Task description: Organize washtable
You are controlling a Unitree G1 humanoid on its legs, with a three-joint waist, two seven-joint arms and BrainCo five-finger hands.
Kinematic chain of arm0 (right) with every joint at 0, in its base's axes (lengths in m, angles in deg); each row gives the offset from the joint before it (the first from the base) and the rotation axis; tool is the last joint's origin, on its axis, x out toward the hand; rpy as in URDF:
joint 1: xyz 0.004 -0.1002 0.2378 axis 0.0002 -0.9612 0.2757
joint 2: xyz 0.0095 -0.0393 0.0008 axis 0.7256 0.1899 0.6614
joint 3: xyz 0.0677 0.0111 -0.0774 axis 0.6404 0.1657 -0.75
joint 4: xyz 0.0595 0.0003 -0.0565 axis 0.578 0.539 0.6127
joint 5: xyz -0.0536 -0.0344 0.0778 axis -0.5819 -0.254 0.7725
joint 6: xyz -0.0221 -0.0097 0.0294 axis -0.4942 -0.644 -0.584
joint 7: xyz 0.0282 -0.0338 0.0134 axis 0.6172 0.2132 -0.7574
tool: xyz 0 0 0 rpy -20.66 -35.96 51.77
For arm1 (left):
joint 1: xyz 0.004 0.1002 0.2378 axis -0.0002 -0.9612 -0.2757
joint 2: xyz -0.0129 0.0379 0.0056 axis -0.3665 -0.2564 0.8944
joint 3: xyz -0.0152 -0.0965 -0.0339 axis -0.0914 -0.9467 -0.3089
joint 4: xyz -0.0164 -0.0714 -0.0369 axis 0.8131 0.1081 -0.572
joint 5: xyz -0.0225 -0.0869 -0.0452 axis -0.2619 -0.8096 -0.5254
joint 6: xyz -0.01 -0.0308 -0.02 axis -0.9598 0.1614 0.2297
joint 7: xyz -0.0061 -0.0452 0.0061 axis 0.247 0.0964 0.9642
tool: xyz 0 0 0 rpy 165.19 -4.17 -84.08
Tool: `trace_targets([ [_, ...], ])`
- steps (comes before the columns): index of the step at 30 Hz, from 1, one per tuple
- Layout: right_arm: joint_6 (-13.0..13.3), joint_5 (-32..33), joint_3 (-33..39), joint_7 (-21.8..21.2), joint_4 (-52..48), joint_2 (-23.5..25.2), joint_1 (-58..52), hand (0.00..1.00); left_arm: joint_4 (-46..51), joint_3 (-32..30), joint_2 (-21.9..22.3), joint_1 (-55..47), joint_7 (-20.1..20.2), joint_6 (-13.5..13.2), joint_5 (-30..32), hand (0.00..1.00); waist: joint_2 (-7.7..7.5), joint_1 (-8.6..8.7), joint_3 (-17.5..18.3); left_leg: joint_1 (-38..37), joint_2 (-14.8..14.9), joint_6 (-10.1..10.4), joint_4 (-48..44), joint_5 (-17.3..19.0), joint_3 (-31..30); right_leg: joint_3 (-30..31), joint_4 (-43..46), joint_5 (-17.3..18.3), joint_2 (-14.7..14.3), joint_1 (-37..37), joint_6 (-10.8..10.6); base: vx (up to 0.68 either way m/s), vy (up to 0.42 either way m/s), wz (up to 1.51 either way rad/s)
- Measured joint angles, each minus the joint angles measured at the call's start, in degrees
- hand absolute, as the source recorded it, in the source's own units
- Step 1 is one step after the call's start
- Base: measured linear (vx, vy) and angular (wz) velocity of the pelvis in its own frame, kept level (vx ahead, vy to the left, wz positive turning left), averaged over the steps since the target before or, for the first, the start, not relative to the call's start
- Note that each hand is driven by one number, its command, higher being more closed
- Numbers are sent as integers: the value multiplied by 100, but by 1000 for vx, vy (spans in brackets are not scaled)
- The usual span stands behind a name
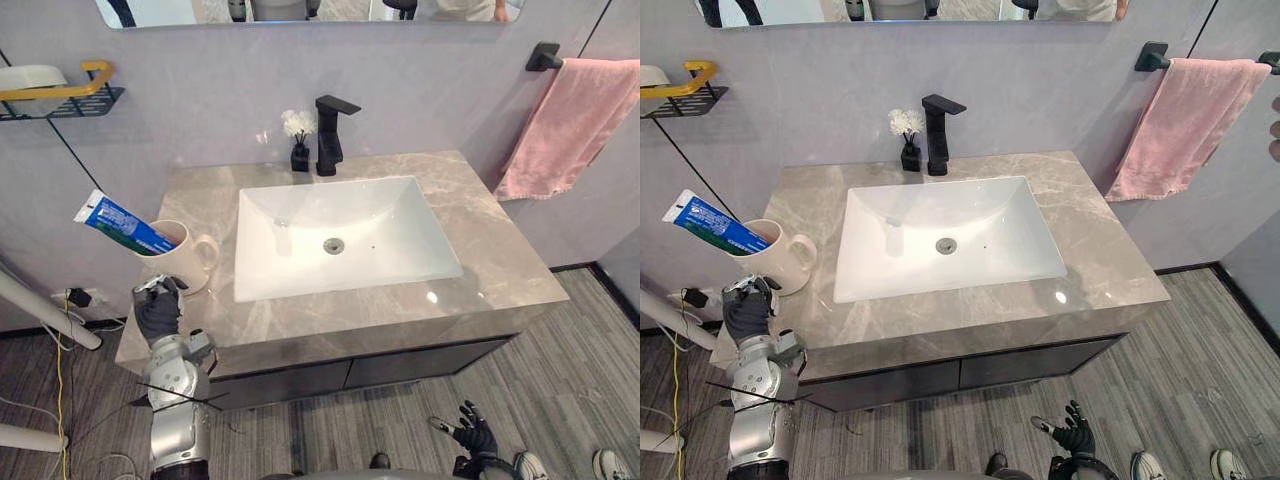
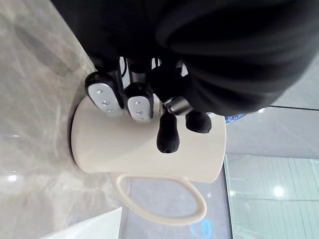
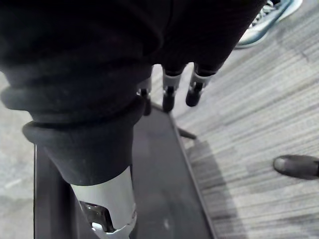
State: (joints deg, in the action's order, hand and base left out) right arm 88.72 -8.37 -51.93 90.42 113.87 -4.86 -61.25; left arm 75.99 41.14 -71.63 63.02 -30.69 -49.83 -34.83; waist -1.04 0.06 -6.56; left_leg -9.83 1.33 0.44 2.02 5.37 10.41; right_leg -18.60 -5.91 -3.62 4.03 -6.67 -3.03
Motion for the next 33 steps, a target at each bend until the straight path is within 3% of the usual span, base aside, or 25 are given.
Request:
trace_targets([
  [33, -5, -7, -4, -3, -9, -106, 51, 0, -561, 39, -392, 590, 11, 21, -6, 100, 16, 140, -351, 127, 0, 1, -29, 0, 120, 139, 3, -51, -9, 219, -6, -1, 0, -1],
])
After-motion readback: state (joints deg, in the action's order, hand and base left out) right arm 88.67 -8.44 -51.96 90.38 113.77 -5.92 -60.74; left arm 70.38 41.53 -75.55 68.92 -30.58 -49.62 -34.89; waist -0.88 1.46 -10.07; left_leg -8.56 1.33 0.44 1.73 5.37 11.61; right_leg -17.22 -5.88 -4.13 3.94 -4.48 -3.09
